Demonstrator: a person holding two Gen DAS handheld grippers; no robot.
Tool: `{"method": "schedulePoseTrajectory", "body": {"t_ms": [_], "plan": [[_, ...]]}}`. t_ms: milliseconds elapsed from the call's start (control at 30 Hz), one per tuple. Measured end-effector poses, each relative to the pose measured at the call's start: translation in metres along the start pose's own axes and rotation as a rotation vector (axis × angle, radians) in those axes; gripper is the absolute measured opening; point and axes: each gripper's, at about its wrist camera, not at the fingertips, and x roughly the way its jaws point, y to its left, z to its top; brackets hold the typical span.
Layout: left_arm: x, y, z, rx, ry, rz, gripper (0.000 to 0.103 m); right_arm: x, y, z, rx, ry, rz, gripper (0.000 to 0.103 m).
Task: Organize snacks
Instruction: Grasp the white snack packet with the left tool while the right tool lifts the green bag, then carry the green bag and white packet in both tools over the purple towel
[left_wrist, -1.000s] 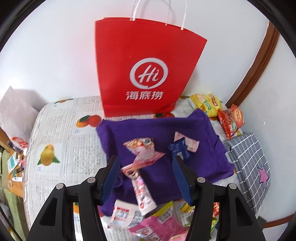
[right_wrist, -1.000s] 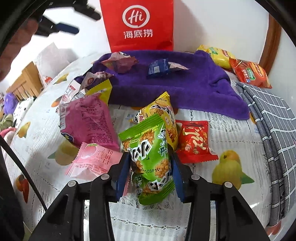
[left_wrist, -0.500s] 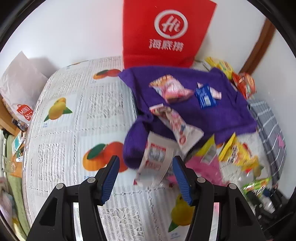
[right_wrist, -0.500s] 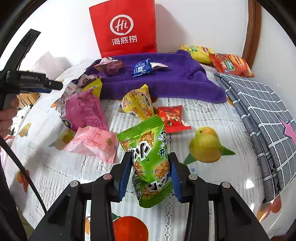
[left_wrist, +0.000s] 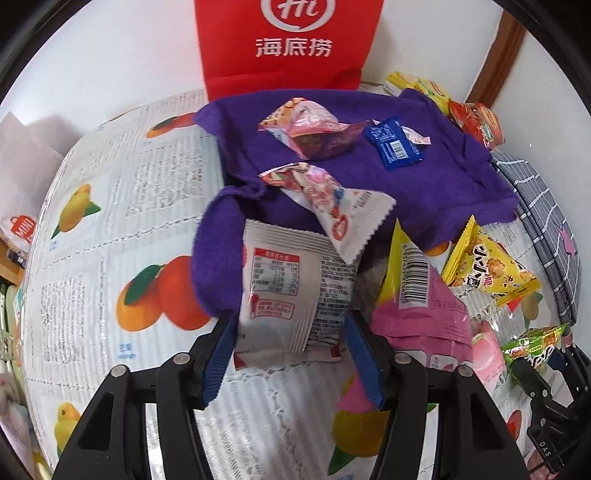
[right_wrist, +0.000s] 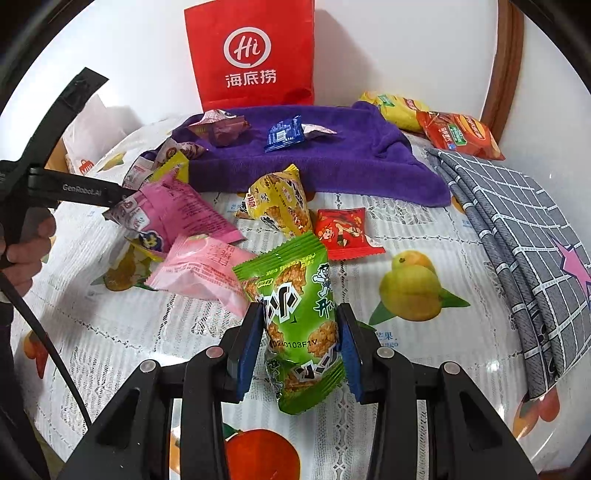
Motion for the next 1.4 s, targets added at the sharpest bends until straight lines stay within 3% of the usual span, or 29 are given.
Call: {"method": "schedulePoseTrajectory", "body": {"t_ms": [233,300,367,600,1000,1400], "plan": [[0.005,-0.003,0.0,-0.056,-0.029,-0.029,0.055,0.0,-0.002,-0.001,0.009,-0.008,0.011,0.04],[0.003,-0.003,-0.001,-0.066,-0.044,-0.063,0.044,0.0,-0.002,-0.001,0.008,-0.01,0.016,0.04],[-0.002,-0.004,-0.004,-0.064,-0.057,-0.091,0.041,0.0,-0.003,-0.002,0.011,-0.012,0.024,0.04],[-0.027,-0.004,-0.002,-0.058,-0.128,-0.124,0.04,0.0,-0.006,-0.002,0.022,-0.016,0.038,0.04],[-0.04,-0.002,0.052,-0.107,-0.179,-0.144,0.04,-0.005,-0.019,0.007,0.054,-0.002,0.092,0.039],[-0.042,-0.004,0.092,-0.119,-0.197,-0.139,0.04,-0.041,-0.029,0.067,0.039,-0.129,0.094,0.039]]}}
